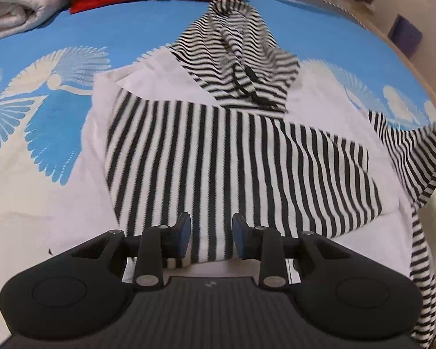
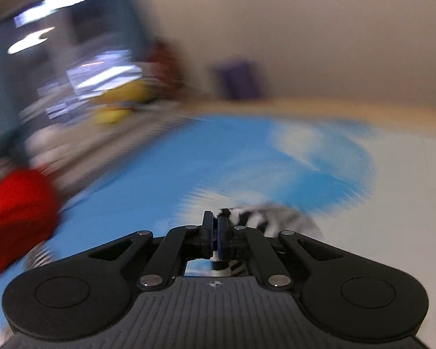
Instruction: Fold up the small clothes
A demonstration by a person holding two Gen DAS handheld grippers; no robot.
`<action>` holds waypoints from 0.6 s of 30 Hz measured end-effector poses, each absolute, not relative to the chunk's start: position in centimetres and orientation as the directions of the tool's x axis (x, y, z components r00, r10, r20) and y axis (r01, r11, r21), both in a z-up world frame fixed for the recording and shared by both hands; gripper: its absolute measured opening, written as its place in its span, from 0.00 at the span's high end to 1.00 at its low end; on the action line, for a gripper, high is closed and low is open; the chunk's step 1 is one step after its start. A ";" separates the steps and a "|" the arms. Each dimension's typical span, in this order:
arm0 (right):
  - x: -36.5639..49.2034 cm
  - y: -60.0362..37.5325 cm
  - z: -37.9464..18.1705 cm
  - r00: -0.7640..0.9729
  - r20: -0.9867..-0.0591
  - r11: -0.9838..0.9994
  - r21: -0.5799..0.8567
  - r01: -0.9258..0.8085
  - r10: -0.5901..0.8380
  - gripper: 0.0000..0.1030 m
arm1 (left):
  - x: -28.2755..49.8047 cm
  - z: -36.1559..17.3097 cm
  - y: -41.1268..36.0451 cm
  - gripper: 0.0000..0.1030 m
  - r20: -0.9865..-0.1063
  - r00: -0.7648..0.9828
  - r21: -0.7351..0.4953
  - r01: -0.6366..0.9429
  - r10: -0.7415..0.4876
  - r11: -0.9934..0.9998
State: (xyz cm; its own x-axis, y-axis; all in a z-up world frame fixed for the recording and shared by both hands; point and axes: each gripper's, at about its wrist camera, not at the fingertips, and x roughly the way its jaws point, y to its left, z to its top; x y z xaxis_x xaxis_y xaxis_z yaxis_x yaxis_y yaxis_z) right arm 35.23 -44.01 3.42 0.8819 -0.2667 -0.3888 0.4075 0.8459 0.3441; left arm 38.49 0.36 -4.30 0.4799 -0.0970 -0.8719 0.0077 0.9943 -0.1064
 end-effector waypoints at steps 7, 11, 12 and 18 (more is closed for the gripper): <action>35.6 -25.6 4.6 0.627 -0.449 0.741 0.581 -0.337 0.637 0.84 | 39.0 -2.5 5.2 0.67 -0.854 0.509 -0.201 -0.127 -0.110 0.971; 34.2 -21.3 4.4 0.531 -0.657 0.832 0.518 -0.198 0.535 0.70 | 38.9 -2.2 7.2 0.67 -0.854 0.507 -0.233 -0.176 -0.115 0.957; 34.0 -21.3 4.6 0.525 -0.694 0.854 0.501 -0.141 0.493 0.70 | 38.9 -2.2 7.5 0.67 -0.854 0.507 -0.241 -0.181 -0.119 0.953; 32.4 -25.2 4.0 0.651 -0.688 0.860 0.500 0.104 0.321 0.59 | 38.6 -2.7 7.0 0.67 -0.853 0.504 -0.247 -0.169 -0.131 0.954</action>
State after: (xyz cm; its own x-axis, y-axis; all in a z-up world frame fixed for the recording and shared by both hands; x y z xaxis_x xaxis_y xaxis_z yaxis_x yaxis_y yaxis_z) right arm 32.39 -25.23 4.00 0.6506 0.3212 -0.6881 0.1040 0.8599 0.4997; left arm 38.62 7.00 -2.66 0.5045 -0.1311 -0.8534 -0.1695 0.9542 -0.2467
